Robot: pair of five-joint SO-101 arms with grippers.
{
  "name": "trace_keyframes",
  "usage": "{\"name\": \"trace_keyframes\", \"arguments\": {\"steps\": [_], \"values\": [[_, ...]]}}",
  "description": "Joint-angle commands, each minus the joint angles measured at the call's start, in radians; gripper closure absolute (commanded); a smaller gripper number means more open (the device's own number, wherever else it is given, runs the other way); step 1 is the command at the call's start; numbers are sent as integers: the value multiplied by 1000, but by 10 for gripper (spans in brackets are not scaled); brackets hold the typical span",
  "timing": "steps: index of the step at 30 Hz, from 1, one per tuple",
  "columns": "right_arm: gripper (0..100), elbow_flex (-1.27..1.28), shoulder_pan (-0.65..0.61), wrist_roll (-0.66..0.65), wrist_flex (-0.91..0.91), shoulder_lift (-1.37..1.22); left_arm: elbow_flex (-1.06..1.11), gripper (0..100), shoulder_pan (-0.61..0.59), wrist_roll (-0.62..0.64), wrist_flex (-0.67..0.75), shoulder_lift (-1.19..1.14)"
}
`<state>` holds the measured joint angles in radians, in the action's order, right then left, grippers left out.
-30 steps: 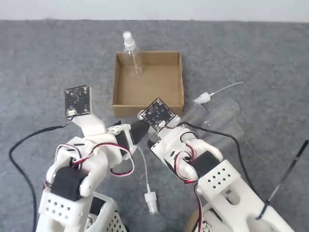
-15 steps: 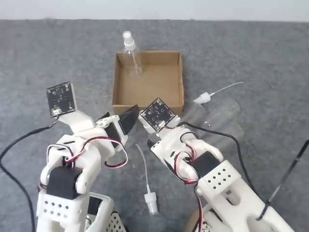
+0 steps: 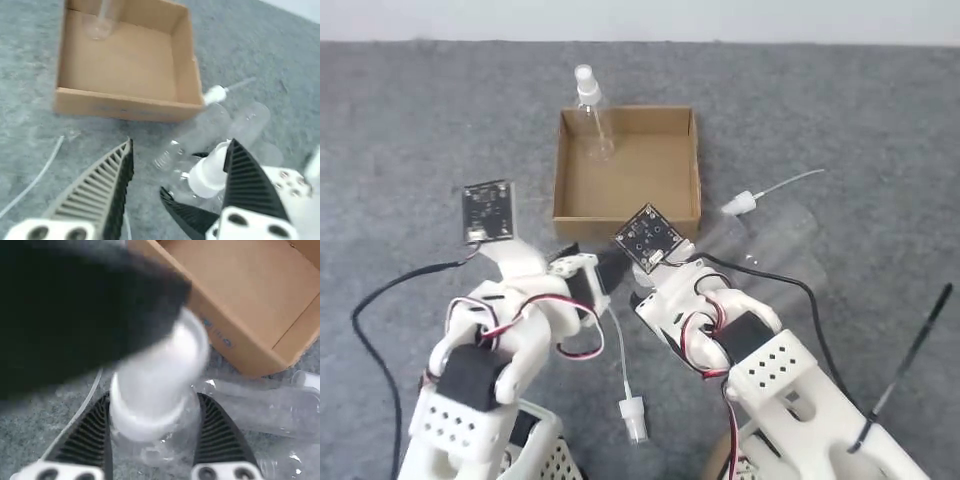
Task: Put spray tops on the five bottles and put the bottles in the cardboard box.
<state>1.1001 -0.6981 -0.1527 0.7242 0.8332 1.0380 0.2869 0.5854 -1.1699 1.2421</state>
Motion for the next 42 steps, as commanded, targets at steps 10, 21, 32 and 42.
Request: {"name": "trace_keyframes", "arguments": {"steps": [10, 21, 32, 42], "values": [[993, -43, 5, -20, -2, 39, -24, 725, -14, -14, -35, 3], [993, -43, 5, -20, -2, 39, -85, 725, -130, -77, -52, 3], [993, -43, 5, -20, -2, 39, -76, 724, -293, -77, -51, 158], [993, -43, 7, -20, -2, 39, 150, 724, -496, -144, -43, 542]]}}
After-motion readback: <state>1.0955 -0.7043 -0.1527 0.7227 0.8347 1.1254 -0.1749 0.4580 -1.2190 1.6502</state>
